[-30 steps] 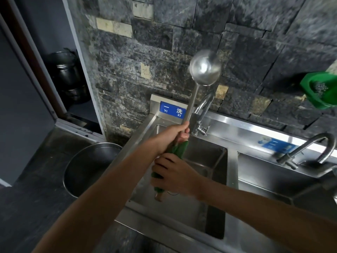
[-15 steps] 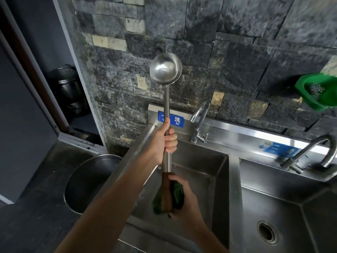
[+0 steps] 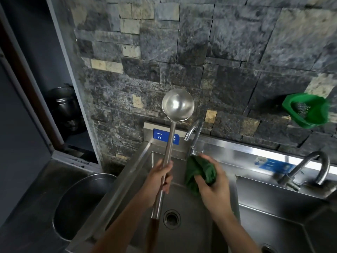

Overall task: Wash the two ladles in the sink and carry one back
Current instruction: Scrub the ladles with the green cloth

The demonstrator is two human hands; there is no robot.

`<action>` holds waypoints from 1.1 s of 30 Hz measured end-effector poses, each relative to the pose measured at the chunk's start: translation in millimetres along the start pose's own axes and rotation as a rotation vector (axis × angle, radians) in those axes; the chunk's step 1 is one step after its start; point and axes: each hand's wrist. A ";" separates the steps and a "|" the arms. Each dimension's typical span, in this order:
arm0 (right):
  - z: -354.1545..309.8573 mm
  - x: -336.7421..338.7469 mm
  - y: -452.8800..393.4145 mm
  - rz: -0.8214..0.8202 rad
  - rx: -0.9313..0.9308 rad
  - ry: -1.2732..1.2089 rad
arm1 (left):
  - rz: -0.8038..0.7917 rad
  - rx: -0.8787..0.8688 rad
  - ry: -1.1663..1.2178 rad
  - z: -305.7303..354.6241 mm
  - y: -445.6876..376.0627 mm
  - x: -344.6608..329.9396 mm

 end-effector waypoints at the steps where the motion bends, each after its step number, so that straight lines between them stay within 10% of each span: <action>1: -5.7 -8.4 -13.3 -0.016 0.113 0.079 | 0.003 0.032 0.038 -1.0 -0.6 -8.2; 10: 44.0 -43.1 -68.2 -0.432 0.521 0.640 | 0.160 0.009 -0.192 -21.7 12.9 -20.2; 19: 20.7 -30.2 -138.1 0.221 0.362 0.826 | 0.121 -0.122 -0.349 -40.1 44.4 -12.0; 25: -19.9 -76.5 -130.9 0.547 -0.180 -0.143 | 0.009 -0.029 -0.185 -15.4 28.2 -25.2; 33: -24.0 -79.0 -132.3 0.069 0.204 0.085 | 0.310 -0.235 -0.550 -8.9 12.6 -23.6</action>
Point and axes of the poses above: each hand's wrist, its own y-axis away from the middle knuckle, its own x-axis out of the back of the hand, z = x × y, and after that the axes turned 6 degrees about -z, right-handed
